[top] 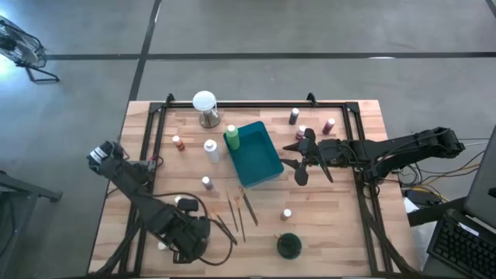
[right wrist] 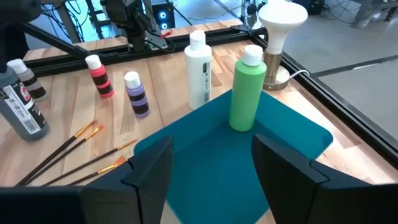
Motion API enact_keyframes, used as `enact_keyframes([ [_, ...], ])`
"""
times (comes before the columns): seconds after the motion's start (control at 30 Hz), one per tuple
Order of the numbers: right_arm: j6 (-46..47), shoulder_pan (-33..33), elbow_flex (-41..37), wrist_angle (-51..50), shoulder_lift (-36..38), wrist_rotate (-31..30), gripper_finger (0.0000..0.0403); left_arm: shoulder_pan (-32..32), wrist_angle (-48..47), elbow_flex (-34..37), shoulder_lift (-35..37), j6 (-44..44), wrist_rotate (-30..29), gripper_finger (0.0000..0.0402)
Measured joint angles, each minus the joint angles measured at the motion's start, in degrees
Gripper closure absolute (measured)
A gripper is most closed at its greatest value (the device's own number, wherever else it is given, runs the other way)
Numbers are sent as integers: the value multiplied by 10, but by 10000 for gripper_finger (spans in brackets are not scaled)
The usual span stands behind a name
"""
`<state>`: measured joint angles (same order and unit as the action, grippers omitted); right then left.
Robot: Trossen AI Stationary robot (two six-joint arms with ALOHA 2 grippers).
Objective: Pick & Place Paint Supplies
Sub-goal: Put the blue paint bottle into the blue bin
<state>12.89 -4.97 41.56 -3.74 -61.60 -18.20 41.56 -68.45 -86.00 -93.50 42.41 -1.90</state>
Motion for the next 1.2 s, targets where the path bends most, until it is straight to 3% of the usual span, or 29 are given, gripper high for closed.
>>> enact_keyframes([
  [0.33,-11,0,0,0,0,0,204,-37,-1,0,2,-18,32,279],
  [0.57,-17,0,0,-2,0,0,218,-39,-1,0,0,-3,0,279],
  [0.93,-24,0,0,-3,0,0,236,-44,-44,0,-4,10,-3,279],
  [1.2,-26,0,0,-3,0,1,224,-44,-45,0,-4,10,-4,279],
])
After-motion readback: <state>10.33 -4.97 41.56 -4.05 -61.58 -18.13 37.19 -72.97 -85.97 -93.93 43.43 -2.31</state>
